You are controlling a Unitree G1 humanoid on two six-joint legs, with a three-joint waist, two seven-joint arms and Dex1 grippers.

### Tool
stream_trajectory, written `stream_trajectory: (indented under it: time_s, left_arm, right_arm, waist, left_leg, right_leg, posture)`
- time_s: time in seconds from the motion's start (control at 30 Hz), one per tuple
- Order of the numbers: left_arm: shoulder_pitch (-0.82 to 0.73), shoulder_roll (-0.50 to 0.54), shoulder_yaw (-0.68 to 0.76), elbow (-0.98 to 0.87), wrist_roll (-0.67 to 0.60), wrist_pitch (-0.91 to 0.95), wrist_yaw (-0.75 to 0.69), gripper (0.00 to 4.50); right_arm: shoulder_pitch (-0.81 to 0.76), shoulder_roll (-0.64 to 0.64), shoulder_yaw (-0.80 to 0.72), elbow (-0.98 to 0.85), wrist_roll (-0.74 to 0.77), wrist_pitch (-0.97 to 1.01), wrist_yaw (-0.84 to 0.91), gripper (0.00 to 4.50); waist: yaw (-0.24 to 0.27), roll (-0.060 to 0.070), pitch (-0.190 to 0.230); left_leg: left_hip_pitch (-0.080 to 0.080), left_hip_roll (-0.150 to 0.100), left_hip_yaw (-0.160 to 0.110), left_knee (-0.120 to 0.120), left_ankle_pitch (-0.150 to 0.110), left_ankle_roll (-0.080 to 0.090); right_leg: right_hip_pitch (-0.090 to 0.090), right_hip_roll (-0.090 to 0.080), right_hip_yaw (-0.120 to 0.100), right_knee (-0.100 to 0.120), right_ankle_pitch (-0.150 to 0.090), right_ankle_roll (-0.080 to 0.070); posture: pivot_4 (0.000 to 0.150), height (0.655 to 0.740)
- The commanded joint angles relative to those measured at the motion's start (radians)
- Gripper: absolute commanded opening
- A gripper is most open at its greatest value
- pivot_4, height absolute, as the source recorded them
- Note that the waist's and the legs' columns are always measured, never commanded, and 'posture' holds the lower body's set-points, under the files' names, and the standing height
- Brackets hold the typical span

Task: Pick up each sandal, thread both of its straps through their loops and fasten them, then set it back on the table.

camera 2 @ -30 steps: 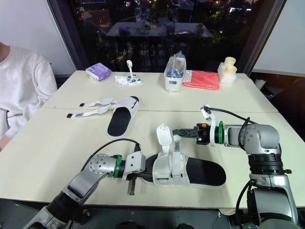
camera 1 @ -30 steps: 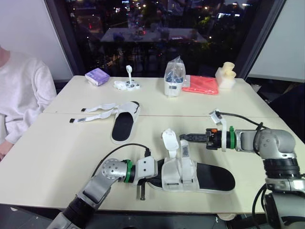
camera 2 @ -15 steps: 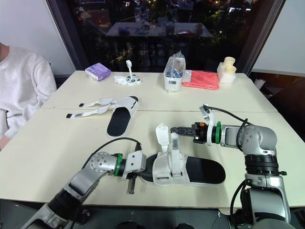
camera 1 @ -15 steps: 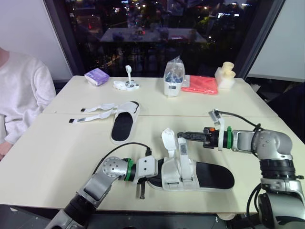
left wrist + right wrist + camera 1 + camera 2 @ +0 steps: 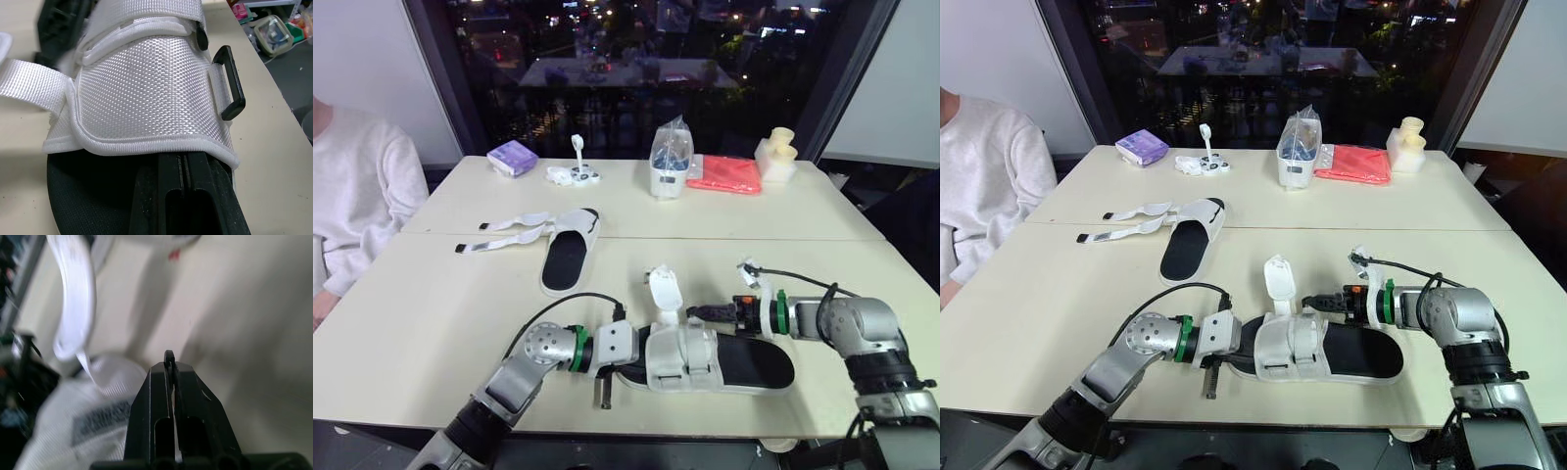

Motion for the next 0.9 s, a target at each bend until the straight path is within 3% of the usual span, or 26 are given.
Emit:
stream_trajectory:
  time_s: [0.03,0.17,0.27,0.57,0.73,0.9]
  left_arm:
    - [0.035,0.027,-0.064,0.068,0.078,0.034,-0.006,0.00]
    - [0.031,0.026,-0.065,0.076,0.078,0.028,-0.009,0.00]
    - [0.027,0.024,-0.065,0.081,0.079,0.026,-0.009,0.00]
    - [0.022,0.016,-0.060,0.092,0.081,0.026,-0.004,0.00]
    - [0.022,0.017,-0.059,0.091,0.081,0.026,-0.004,0.00]
    - [0.019,0.017,-0.058,0.096,0.084,0.021,-0.010,0.00]
  right_arm:
    - [0.028,-0.039,0.019,-0.026,-0.043,-0.018,0.006,0.06]
    - [0.044,-0.048,0.046,-0.039,-0.097,-0.079,-0.012,0.06]
    - [0.081,-0.085,0.139,-0.102,-0.210,-0.218,-0.007,0.92]
    - [0.072,-0.054,0.176,-0.089,-0.346,-0.367,-0.047,0.92]
    - [-0.041,-0.029,0.051,-0.012,-0.307,-0.350,-0.073,0.92]
    - [-0.147,-0.025,-0.053,-0.052,-0.186,-0.184,-0.050,0.92]
  waist:
    - [0.000,0.000,0.000]
    - [0.001,0.000,0.000]
    - [0.002,0.000,0.000]
    - [-0.002,0.000,-0.005]
    - [0.000,0.001,-0.005]
    - [0.001,0.003,-0.005]
  left_leg:
    - [0.000,0.000,0.000,0.000,0.000,0.000]
    - [0.000,0.000,0.000,0.000,0.000,0.000]
    - [0.000,0.000,0.000,0.000,0.000,0.000]
    - [0.002,0.001,0.000,0.000,0.000,0.000]
    - [0.001,0.002,0.000,0.000,0.000,0.000]
    - [-0.001,0.002,0.000,-0.001,0.000,0.000]
  right_leg:
    - [0.000,0.000,0.000,0.000,0.000,0.000]
    - [0.000,0.000,0.000,0.000,0.000,0.000]
    - [0.000,0.000,-0.001,-0.001,0.000,0.000]
    - [0.001,0.002,-0.001,-0.001,0.000,0.000]
    - [0.001,0.002,-0.001,-0.001,0.000,0.000]
    - [-0.001,0.001,-0.001,-0.001,0.000,0.000]
  posture:
    - [0.150,0.7400]
    - [0.150,0.7400]
    - [0.150,0.7400]
    - [0.150,0.7400]
    - [0.150,0.7400]
    - [0.150,0.7400]
